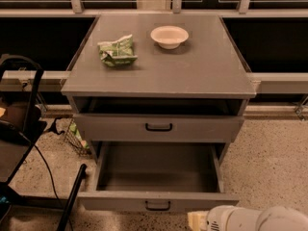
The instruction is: Close middle drawer
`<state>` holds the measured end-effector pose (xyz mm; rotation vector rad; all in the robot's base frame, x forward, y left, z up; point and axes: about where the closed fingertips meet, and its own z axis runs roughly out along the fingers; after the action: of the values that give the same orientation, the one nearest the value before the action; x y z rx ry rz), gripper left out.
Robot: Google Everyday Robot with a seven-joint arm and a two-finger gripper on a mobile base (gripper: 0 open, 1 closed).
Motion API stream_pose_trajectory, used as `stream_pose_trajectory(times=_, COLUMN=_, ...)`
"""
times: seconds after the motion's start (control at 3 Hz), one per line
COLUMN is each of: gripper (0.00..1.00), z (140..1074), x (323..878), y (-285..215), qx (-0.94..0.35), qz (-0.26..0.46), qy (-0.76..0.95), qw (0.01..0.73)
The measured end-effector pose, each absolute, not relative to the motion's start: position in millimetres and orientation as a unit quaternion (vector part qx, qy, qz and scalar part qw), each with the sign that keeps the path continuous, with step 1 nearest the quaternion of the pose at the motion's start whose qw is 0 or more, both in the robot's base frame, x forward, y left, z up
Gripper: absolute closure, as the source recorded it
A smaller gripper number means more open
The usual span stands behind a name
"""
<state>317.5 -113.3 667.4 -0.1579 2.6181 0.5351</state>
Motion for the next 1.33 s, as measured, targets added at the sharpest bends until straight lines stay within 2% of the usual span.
stream_pose_trajectory(times=0.33, gripper=1.0, z=670, x=319, y=-116, qx=-0.059, qz=0.193, qy=0.951, qw=0.232)
stream_pose_trajectory(times=1.0, gripper=1.0, z=609, x=304, y=-107, qx=-0.004, qz=0.226, qy=0.951, qw=0.209)
stream_pose_trajectory(times=1.33, gripper=1.0, z=569, x=296, y=-89, qx=0.005, qz=0.249, qy=0.94, qw=0.235)
